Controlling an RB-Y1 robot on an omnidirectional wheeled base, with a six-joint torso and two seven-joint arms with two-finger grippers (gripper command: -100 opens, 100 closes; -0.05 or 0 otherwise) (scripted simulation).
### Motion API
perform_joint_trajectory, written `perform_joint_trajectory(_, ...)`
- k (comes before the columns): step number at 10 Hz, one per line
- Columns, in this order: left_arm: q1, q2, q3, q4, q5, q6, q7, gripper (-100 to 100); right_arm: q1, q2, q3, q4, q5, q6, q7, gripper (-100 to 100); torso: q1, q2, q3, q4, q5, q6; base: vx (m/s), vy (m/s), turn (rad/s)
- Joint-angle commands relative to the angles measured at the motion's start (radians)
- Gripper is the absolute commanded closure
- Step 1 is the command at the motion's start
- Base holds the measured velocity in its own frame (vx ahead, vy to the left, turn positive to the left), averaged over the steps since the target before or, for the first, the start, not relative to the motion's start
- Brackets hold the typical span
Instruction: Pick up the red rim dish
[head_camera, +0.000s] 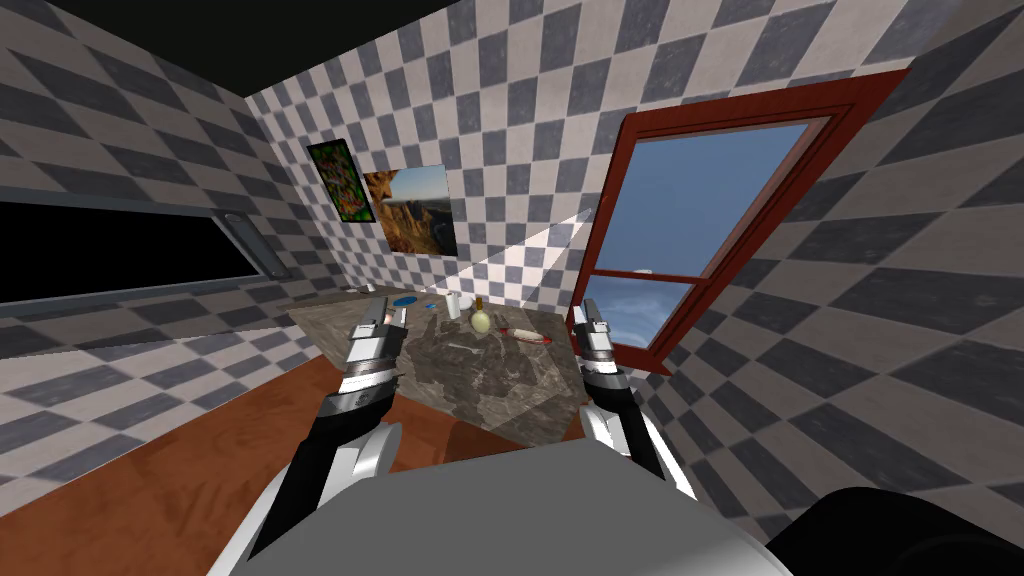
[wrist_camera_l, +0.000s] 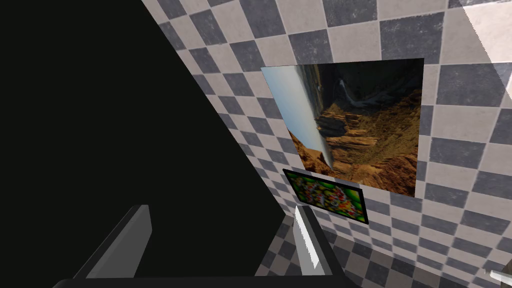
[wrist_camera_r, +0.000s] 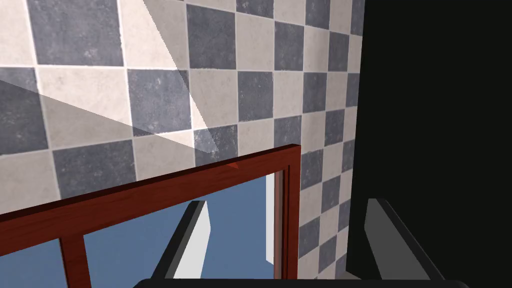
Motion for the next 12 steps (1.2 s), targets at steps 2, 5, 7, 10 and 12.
perform_joint_trajectory(2, 0.0, 0.0, 0.0, 0.0, 0.0, 0.0, 0.0, 0, -0.002, -0.076, 0.019, 0.024, 0.015, -0.034, 0.019, -100, 0.0, 0.003, 0.002, 0.001, 0.0, 0.0, -0.104, 0.0, 0.058)
perform_joint_trajectory(5, 0.0, 0.0, 0.0, 0.0, 0.0, 0.0, 0.0, 0, -0.003, -0.146, 0.037, 0.049, 0.031, -0.067, 0.037, -100, -0.001, 0.011, 0.006, 0.002, 0.0, 0.0, -0.142, 0.001, 0.056)
perform_joint_trajectory(7, 0.0, 0.0, 0.0, 0.0, 0.0, 0.0, 0.0, 0, -0.003, -0.219, 0.06, 0.082, 0.051, -0.106, 0.058, -100, 0.001, 0.006, 0.003, 0.001, 0.0, 0.0, -0.078, 0.029, 0.08)
perform_joint_trajectory(10, 0.0, 0.0, 0.0, 0.0, 0.0, 0.0, 0.0, 0, -0.001, -0.297, 0.088, 0.121, 0.074, -0.148, 0.078, -100, 0.001, 0.006, 0.003, 0.001, 0.0, 0.0, -0.089, 0.03, 0.101)
perform_joint_trajectory(12, 0.0, 0.0, 0.0, 0.0, 0.0, 0.0, 0.0, 0, 0.002, -0.355, 0.103, 0.141, 0.087, -0.169, 0.088, -100, 0.002, 0.006, 0.004, 0.001, 0.0, 0.0, -0.075, 0.037, 0.081)
